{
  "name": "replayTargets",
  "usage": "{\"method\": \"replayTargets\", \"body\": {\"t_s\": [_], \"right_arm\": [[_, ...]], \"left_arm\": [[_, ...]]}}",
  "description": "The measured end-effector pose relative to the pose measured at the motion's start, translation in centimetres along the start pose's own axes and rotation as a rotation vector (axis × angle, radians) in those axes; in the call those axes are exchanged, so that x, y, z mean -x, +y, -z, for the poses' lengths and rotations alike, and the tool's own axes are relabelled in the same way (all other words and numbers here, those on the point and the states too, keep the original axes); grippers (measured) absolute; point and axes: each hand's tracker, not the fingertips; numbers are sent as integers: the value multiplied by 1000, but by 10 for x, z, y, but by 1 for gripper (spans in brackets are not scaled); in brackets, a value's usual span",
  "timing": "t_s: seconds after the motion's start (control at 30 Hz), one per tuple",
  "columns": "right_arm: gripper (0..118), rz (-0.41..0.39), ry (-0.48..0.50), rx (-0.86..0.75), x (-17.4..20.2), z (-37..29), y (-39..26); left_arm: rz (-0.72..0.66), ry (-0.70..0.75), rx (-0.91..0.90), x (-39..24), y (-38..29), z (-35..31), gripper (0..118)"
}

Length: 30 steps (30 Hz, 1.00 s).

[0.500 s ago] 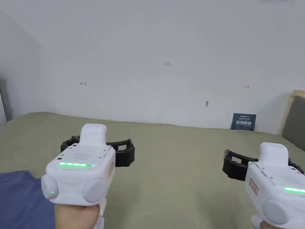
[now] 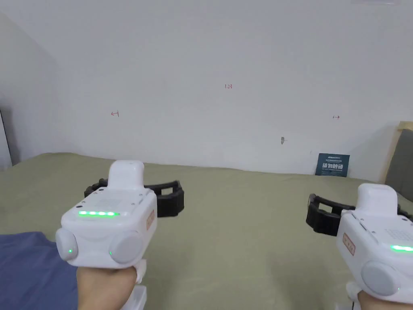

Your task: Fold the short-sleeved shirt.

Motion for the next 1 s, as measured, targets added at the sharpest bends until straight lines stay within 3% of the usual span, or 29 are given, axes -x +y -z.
{"method": "replayTargets", "body": {"t_s": [0.03, 0.13, 0.27, 0.33, 0.37, 0.43, 0.5, 0.57, 0.63, 0.67, 0.77, 0.87, 0.93, 1.0], "right_arm": [[117, -81, -30, -10, 6, 2, 10], [117, -460, -47, -53, 31, 13, 39], [117, -1077, -14, -134, 61, 23, 47], [117, -1452, -76, -145, 74, 30, 37], [117, -1577, -71, -126, 75, 32, 30], [117, -1754, -83, -108, 79, 33, 13], [117, -1769, -52, -122, 79, 31, -2], [117, -1708, -56, -97, 82, 30, -8], [117, -1522, -23, -107, 79, 28, -5], [117, -1421, -15, -107, 77, 26, 1], [117, -1038, -9, -106, 66, 19, 27], [117, -466, 84, -31, 40, 13, 51], [117, -131, 98, 1, 18, 10, 53], [117, 31, 100, -26, 3, 4, 41]], "left_arm": [[-91, -34, -21, 5, 7, 1, 118], [-605, -145, -95, 37, 27, 3, 118], [-1334, -98, -141, 82, 10, 4, 118], [-1710, -83, -193, 92, -23, 5, 118], [-1831, -66, -168, 96, -36, 6, 118], [-1898, -41, -90, 102, -63, 10, 118], [-1763, 35, -63, 98, -76, 6, 118], [-1665, 82, -22, 92, -80, 4, 118], [-1537, 49, 33, 90, -69, 10, 118], [-1393, 26, 69, 88, -55, 15, 118], [-792, 36, 55, 70, -2, 20, 118], [-78, 157, -93, 25, 39, 2, 118], [190, 162, -148, 54, -4, 13, 118], [263, 134, -143, 18, 16, -7, 118]]}}
